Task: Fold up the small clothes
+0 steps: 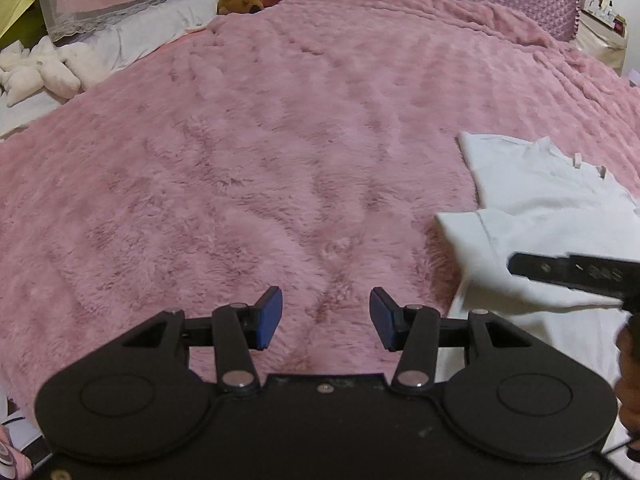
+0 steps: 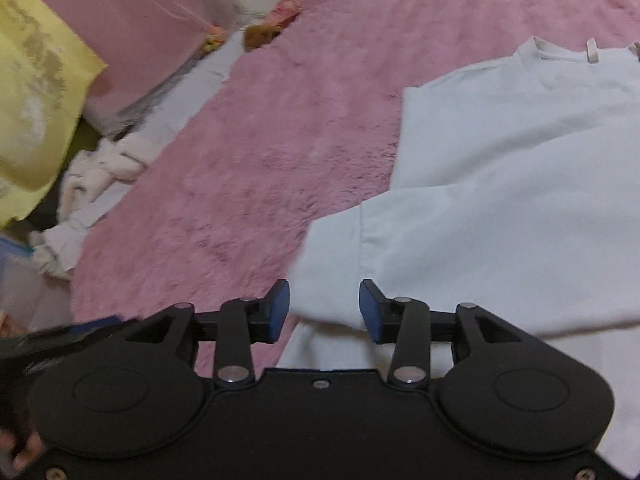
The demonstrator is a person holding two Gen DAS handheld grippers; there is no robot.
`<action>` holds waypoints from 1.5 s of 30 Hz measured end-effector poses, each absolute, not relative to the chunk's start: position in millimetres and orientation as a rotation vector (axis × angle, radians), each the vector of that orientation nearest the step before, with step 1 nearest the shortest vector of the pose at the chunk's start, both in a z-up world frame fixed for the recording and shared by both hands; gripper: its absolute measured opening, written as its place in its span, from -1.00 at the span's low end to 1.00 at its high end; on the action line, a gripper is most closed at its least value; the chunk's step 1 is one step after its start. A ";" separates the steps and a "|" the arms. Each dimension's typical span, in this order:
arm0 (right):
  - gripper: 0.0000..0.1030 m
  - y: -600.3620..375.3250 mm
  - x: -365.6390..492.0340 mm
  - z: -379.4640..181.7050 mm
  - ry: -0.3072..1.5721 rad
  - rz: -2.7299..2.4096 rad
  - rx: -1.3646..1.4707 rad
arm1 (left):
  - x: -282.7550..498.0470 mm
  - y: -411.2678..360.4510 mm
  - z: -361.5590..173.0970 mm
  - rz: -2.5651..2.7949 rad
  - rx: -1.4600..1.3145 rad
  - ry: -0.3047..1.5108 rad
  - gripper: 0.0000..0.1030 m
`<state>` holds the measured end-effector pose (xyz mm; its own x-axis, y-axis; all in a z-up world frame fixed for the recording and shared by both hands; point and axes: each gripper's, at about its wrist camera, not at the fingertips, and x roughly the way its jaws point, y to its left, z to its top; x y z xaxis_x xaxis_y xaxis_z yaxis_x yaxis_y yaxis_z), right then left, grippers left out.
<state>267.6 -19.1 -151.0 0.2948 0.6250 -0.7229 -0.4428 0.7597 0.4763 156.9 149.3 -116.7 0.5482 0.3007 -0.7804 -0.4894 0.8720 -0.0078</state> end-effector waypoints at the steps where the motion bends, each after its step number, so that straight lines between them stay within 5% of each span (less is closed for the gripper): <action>1: -0.29 -20.6 264.2 -146.3 1.044 0.728 0.189 | 157.5 147.3 -115.4 0.470 -0.236 0.872 -0.03; 15: -0.18 -198.5 141.0 -92.4 0.992 0.493 0.152 | 133.7 91.8 -105.4 0.433 -0.245 0.874 -0.03; 23: -0.14 -306.1 87.1 -106.8 1.068 0.183 0.228 | 94.5 37.0 -156.1 0.404 -0.272 0.998 -0.02; 30: 0.19 -323.6 73.5 -114.6 1.076 0.128 0.236 | 77.3 13.4 -200.3 0.371 -0.276 1.109 -0.02; 45: 0.25 -330.8 82.5 -132.7 1.079 0.044 0.143 | 60.1 25.6 -210.4 0.353 -0.320 1.137 0.16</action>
